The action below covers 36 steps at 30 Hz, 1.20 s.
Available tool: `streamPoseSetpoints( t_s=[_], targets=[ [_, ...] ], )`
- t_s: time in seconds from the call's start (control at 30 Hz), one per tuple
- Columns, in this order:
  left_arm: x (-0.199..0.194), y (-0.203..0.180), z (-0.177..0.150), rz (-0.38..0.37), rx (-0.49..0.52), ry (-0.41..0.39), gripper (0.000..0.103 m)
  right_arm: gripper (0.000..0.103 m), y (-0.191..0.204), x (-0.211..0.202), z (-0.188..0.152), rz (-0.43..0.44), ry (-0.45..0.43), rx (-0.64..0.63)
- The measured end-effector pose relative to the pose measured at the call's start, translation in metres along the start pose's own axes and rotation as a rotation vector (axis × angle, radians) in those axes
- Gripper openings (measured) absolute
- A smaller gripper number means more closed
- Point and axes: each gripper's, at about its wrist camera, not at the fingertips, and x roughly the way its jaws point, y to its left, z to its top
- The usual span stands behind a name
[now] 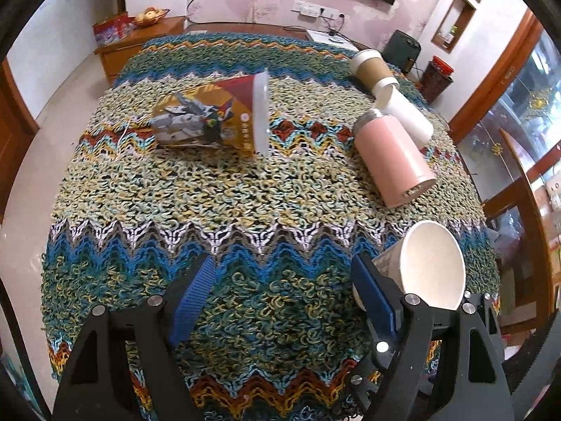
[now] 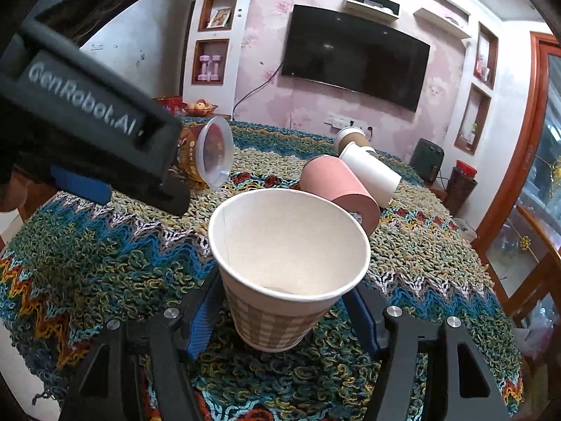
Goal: Flip cup upright
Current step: 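Lower the upright gingham cup onto the cloth with the right gripper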
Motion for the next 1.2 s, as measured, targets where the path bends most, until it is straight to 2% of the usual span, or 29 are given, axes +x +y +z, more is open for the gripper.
streamPoseSetpoints(
  t_s=[0.27, 0.3, 0.33, 0.4, 0.63, 0.97, 1.2],
  targets=[
    [-0.003, -0.001, -0.003, 0.004, -0.006, -0.015, 0.082, 0.065, 0.0, 0.001, -0.003, 0.007, 0.02, -0.003],
    [-0.003, -0.001, -0.002, 0.006, -0.007, -0.015, 0.082, 0.066, -0.001, 0.002, -0.004, 0.005, 0.022, -0.004],
    [-0.004, 0.0, -0.002, 0.009, -0.009, -0.016, 0.082, 0.073, -0.001, 0.001, -0.003, 0.005, 0.027, -0.004],
    [-0.006, 0.0, -0.003, 0.012, -0.013, -0.024, 0.082, 0.08, -0.006, 0.001, -0.003, 0.024, 0.037, 0.016],
    [-0.014, 0.001, -0.004, 0.013, -0.027, -0.055, 0.082, 0.08, -0.017, -0.006, -0.004, 0.04, 0.04, 0.061],
    [-0.043, -0.008, -0.002, 0.004, -0.016, -0.091, 0.082, 0.08, -0.019, -0.04, 0.003, 0.076, 0.046, 0.067],
    [-0.082, -0.017, 0.01, -0.012, -0.009, -0.124, 0.082, 0.08, -0.035, -0.073, 0.039, 0.103, 0.063, 0.112]
  ],
)
